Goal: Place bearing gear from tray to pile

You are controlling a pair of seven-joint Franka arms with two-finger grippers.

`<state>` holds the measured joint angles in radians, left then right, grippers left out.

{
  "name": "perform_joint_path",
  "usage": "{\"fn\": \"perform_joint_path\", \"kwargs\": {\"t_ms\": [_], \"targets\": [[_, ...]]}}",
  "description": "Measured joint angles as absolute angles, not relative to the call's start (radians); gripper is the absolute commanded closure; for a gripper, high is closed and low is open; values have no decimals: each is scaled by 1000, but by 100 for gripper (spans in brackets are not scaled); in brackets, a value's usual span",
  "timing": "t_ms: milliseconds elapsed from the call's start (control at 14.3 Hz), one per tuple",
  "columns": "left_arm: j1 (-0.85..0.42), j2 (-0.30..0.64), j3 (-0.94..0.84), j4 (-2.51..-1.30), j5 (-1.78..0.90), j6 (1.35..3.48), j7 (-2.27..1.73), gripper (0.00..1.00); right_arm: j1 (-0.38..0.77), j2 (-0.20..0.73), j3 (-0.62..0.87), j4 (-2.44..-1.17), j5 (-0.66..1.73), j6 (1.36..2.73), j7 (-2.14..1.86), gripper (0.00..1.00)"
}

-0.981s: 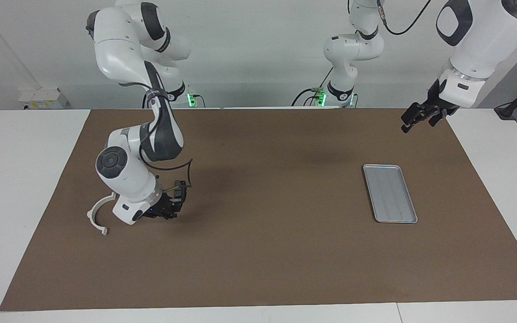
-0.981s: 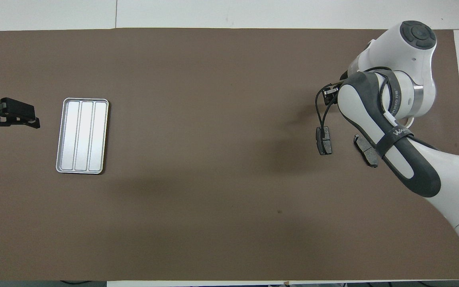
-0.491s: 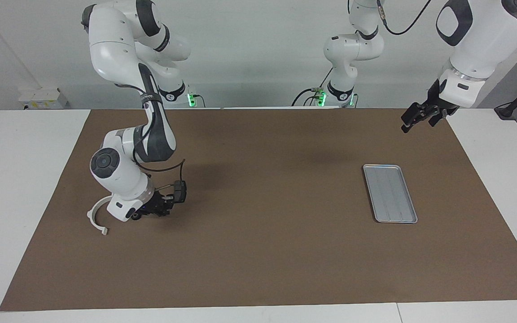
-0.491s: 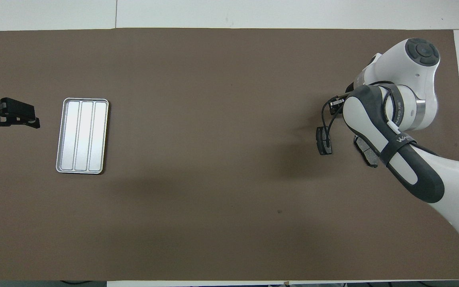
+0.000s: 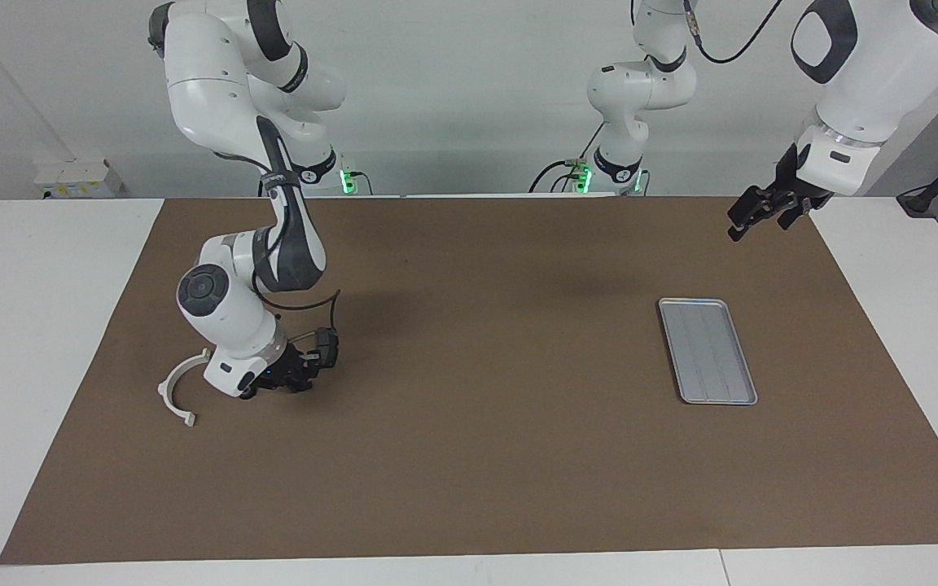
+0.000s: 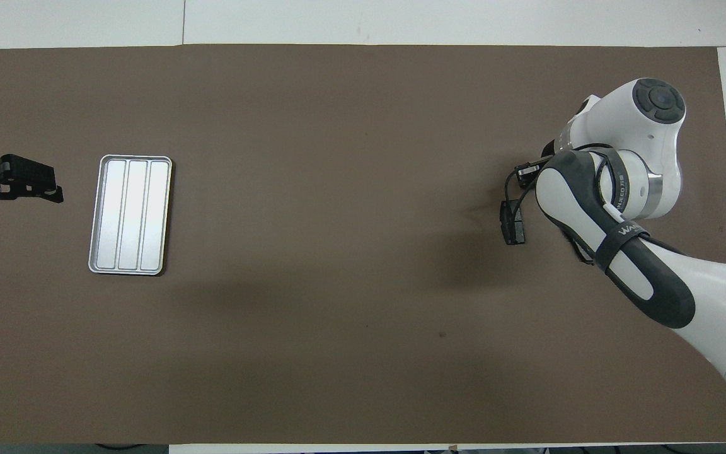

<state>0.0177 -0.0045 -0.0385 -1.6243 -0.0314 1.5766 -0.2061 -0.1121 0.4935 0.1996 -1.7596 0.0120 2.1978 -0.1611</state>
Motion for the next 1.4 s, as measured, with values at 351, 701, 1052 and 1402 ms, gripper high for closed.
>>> {"fn": "perform_joint_path", "kwargs": {"t_ms": [351,701,1052,1402], "targets": [[18,-4,-39,-1624,-31,1577,-206,0,-114,493,199,-1765,12,2198,-162,5],[18,-4,-39,-1624,-31,1577,-206,0,-114,487,198,-1761,12,2176,-162,5],[18,-4,-39,-1624,-31,1577,-206,0,-113,398,199,-1748,12,2093,-145,4],[18,-4,-39,-1624,-31,1577,-206,0,-128,307,173,-1699,-8,1995,-139,0]]}}
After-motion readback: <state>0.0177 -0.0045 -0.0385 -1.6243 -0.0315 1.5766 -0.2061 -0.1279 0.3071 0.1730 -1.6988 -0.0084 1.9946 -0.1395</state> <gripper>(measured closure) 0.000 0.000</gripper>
